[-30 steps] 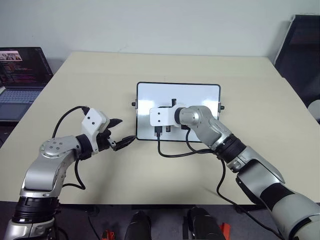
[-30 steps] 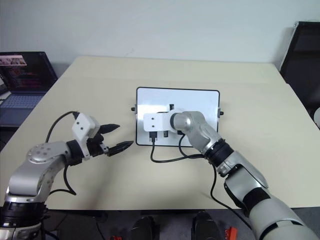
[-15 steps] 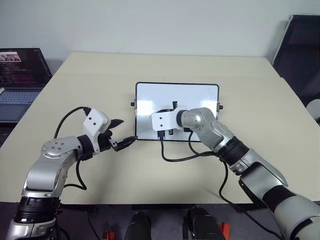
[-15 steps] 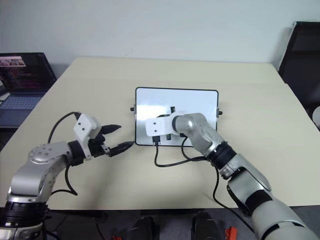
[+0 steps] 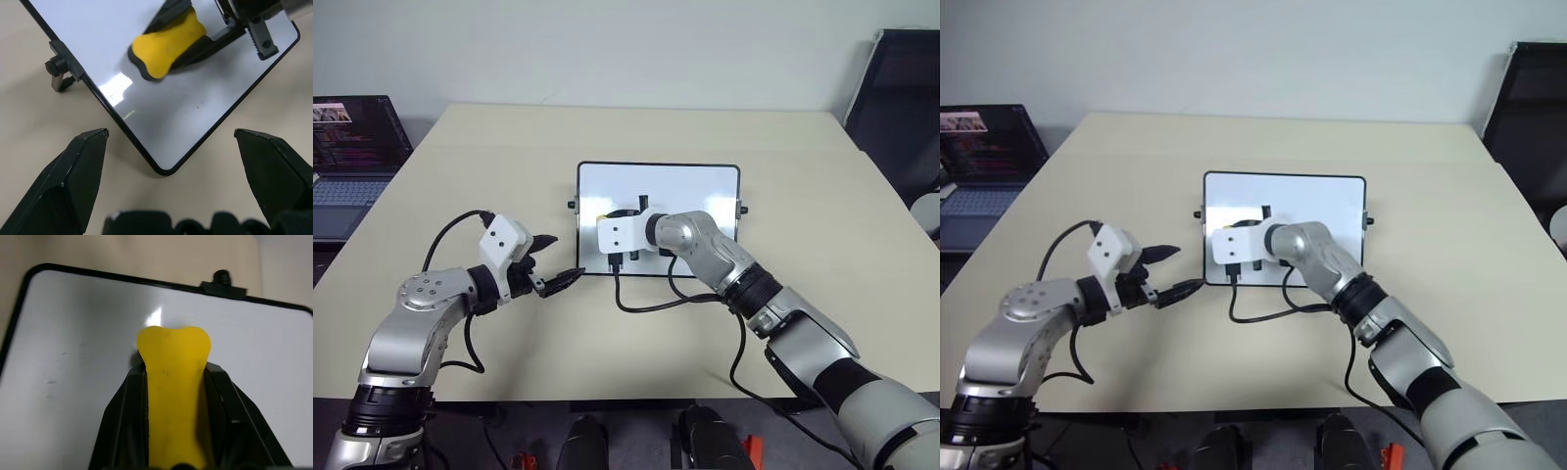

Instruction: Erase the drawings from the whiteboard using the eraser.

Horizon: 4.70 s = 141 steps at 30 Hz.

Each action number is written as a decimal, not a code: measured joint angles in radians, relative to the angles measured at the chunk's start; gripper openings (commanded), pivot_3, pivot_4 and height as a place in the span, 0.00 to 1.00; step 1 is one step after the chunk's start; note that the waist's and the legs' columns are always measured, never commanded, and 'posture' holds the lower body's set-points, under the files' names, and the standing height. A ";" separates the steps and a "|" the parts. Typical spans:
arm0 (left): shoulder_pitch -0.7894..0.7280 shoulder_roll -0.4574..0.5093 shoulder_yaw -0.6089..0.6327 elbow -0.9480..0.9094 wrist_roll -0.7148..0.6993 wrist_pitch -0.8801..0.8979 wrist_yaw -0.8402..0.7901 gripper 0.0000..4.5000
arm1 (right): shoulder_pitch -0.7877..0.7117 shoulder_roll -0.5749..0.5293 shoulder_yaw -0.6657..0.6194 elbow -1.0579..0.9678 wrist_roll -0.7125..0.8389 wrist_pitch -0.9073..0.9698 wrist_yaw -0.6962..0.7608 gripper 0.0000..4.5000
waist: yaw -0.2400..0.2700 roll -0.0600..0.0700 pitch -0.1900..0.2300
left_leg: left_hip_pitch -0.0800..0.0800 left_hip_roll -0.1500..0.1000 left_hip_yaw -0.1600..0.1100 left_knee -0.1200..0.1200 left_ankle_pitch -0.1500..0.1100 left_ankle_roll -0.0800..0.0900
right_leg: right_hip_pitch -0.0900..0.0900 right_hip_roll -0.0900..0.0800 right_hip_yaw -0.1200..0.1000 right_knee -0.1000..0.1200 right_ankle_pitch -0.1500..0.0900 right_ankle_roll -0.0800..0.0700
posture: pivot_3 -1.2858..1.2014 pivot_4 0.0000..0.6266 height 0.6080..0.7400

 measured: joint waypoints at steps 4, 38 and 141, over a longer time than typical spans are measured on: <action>0.000 -0.001 0.000 0.001 0.000 -0.002 0.000 1.00 | 0.055 -0.057 -0.033 -0.084 0.026 0.032 0.041 0.25 | 0.006 0.000 0.000 | 0.000 0.000 0.000 0.000 0.000 0.001 | 0.001 0.000 0.000 0.000 0.000 0.000 | 0.52 0.24 1.00; -0.051 -0.033 -0.045 0.045 0.005 -0.009 -0.017 1.00 | 0.037 -0.070 -0.037 -0.076 0.016 0.028 0.020 0.25 | 0.003 0.000 0.000 | -0.001 0.000 0.000 0.000 0.002 0.003 | 0.000 0.000 0.000 0.000 0.001 0.000 | 0.52 0.24 1.00; -0.203 -0.096 -0.192 0.124 0.016 -0.058 -0.177 1.00 | 0.510 -0.086 -0.415 -0.868 0.224 0.744 0.126 0.24 | 0.052 0.002 0.002 | -0.015 -0.001 -0.004 -0.003 0.003 0.004 | -0.010 0.001 -0.003 -0.004 0.000 0.003 | 0.52 0.24 1.00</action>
